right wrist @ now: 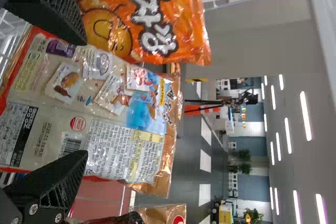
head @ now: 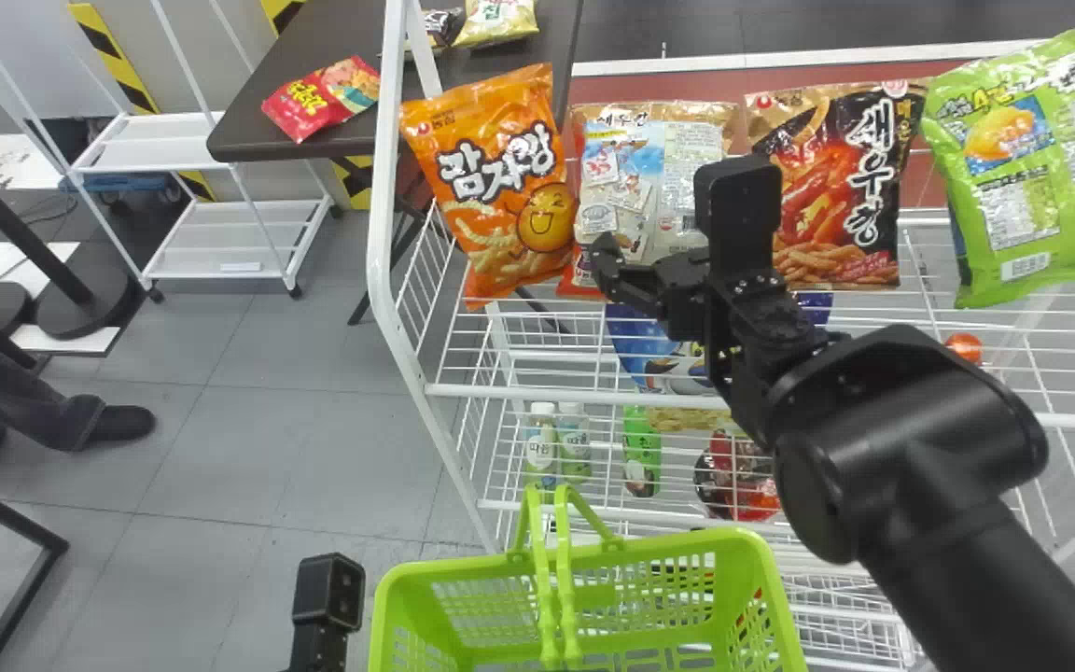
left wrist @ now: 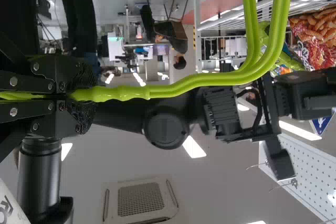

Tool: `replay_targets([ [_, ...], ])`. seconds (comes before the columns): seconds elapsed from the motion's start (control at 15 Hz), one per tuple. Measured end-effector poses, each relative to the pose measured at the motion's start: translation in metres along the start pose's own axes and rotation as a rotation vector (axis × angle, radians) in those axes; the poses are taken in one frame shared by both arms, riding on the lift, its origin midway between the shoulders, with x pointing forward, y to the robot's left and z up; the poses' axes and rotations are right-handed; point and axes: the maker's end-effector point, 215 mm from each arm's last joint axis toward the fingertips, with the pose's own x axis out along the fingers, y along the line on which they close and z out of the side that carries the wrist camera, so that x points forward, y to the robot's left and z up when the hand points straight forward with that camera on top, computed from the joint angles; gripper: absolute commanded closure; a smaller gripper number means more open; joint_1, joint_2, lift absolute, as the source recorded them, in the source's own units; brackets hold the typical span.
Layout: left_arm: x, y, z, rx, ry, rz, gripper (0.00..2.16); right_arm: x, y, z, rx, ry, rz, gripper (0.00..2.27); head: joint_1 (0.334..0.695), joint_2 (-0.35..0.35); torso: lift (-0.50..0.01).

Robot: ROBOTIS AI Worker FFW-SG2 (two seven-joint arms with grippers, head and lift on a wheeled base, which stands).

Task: Hold basket handle with left hand then pick Saewookkang with right hand and place into basket

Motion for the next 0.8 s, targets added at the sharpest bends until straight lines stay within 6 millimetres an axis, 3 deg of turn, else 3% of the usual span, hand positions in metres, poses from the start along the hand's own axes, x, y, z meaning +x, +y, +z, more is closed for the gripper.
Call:
replay_targets([
  [0.2, 0.0, 0.0, -0.001, -0.002, 0.003, -0.001, 2.15, 0.026, -0.014, -0.015, -0.069, 0.064, -0.009, 0.06, 0.695, 0.16, -0.019],
  [0.33, 0.002, 0.0, -0.002, -0.004, 0.008, -0.002, 2.15, 0.037, -0.011, -0.02, -0.116, 0.093, 0.011, 0.17, 0.695, 0.159, -0.019],
  [0.47, 0.001, 0.0, -0.002, -0.003, 0.008, -0.001, 2.15, 0.039, -0.006, -0.024, -0.138, 0.114, 0.039, 0.79, 0.695, 0.166, -0.019],
  [0.6, 0.0, 0.0, -0.001, -0.003, 0.007, 0.0, 2.15, 0.038, -0.005, -0.036, -0.151, 0.156, 0.057, 1.93, 0.695, 0.171, -0.019],
  [0.8, 0.001, 0.0, -0.001, 0.0, 0.011, -0.002, 2.15, 0.034, -0.011, -0.057, -0.166, 0.231, 0.047, 2.24, 0.695, 0.16, -0.019],
])
